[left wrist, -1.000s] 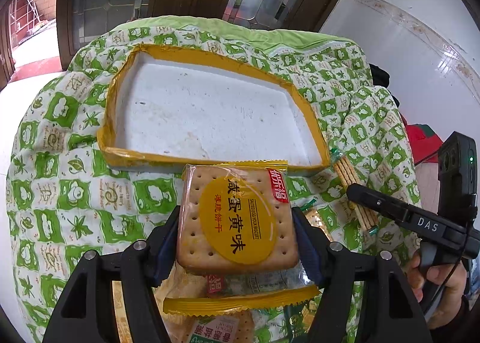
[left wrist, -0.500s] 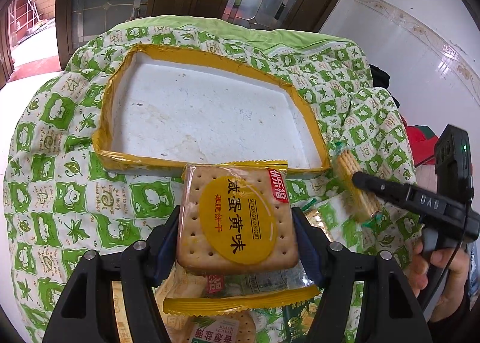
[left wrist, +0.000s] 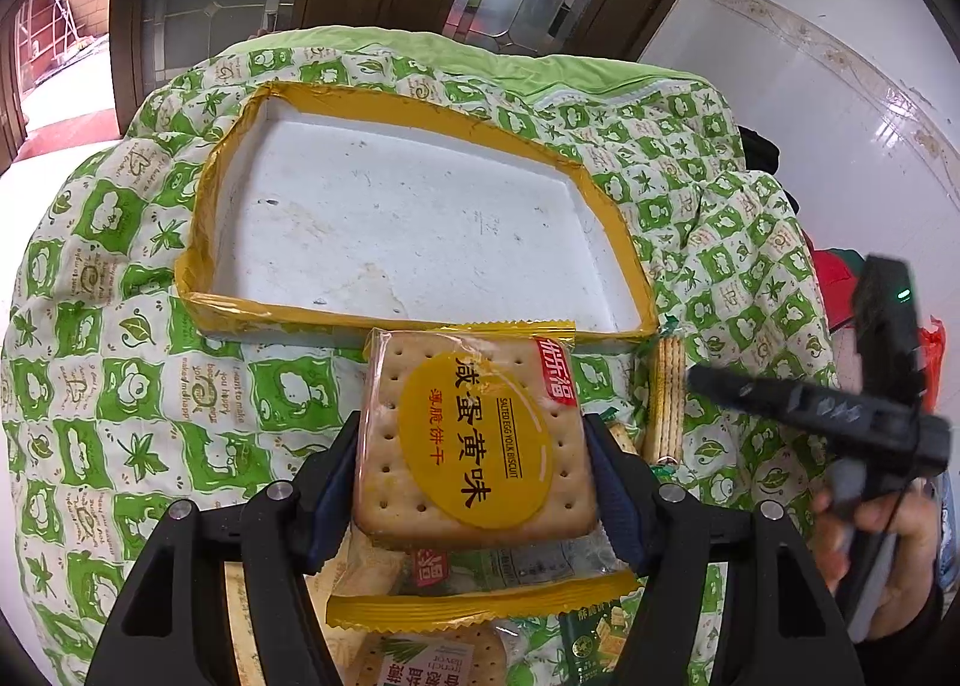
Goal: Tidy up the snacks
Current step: 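Lift both held cracker packs up off the quilt toward the white tray, then lower both cracker packs into the white tray and open both tools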
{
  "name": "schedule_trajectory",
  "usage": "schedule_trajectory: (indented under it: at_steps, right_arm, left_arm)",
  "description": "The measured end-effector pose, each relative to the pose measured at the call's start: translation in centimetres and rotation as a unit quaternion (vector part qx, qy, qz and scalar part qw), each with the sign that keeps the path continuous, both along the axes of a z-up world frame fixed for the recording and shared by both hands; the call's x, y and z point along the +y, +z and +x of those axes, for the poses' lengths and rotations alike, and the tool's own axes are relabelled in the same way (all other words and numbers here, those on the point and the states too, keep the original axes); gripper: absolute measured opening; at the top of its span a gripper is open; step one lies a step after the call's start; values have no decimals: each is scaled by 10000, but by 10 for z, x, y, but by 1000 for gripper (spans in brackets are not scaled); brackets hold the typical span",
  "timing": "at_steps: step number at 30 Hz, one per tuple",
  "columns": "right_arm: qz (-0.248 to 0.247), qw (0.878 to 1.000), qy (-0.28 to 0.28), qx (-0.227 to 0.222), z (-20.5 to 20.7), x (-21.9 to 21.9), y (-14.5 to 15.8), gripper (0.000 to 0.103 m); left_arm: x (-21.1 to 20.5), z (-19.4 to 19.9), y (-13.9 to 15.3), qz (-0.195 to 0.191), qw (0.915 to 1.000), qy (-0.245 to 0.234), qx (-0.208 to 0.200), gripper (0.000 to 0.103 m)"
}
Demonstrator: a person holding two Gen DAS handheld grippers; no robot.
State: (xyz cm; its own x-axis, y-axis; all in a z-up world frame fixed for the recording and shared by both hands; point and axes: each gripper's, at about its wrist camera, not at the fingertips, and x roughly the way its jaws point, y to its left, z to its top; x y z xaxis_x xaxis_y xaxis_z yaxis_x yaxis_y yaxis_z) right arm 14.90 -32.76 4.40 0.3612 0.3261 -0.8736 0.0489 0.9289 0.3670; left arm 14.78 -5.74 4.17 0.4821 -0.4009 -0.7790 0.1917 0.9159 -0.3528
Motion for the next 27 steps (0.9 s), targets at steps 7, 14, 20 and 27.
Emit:
schedule_trajectory:
  at_steps: [7,14,20,27]
  right_arm:
    - [-79,9995,10,322,6,13,-37,63]
    - [-242,9997,-80,55,-1,8,-27,46]
    - [96,9995,-131,-263,-13,-4,-2,46]
    - [192,9990,-43,-392,-12,0,16,46]
  left_arm:
    - [0,0,-2,-14,10000,25,35,72]
    - [0,-3,-3,2,10000,22,56,72]
    - [0,-5,4,3,10000,36,-8,72]
    - [1,-5,11,59,9999,51,-71,72]
